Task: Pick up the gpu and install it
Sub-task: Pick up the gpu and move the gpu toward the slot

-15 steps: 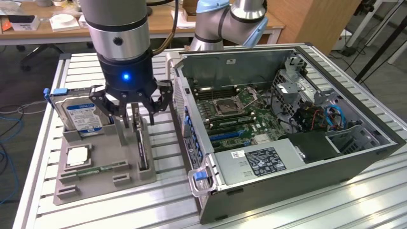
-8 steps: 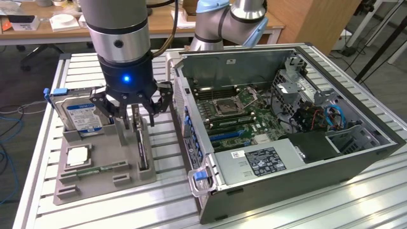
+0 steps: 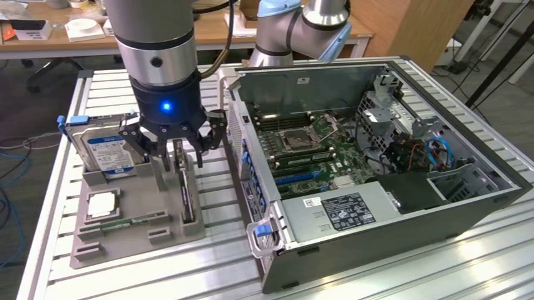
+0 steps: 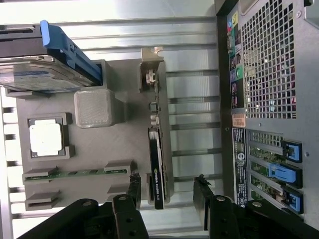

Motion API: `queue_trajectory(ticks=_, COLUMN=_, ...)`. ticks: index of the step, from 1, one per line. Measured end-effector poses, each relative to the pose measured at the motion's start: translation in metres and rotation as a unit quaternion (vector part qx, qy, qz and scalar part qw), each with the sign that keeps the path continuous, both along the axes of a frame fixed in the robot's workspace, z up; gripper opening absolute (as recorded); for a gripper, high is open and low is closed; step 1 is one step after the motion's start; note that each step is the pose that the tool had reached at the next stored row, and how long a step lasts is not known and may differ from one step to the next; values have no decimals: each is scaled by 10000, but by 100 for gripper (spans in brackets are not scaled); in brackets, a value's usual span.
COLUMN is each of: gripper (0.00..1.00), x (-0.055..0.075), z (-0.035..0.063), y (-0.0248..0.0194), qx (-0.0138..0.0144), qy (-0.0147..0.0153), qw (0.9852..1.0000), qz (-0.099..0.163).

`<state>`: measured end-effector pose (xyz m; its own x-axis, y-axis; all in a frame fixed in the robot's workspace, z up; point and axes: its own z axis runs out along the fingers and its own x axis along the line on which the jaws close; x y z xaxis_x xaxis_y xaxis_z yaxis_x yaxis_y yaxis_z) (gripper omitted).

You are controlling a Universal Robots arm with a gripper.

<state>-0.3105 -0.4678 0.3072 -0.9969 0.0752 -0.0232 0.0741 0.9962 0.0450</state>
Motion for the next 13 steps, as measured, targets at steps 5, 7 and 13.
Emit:
queue_trajectory(ticks=5, gripper=55, x=0, z=-27, y=0, qx=0, qy=0, qw=10000, qz=0)
queue_trajectory(ticks=7, gripper=55, x=0, z=-38, y=0, qx=0, qy=0, qw=10000, qz=0)
queue_trajectory(ticks=13, gripper=55, x=0, z=-70, y=0, qx=0, qy=-1, qw=10000, qz=0)
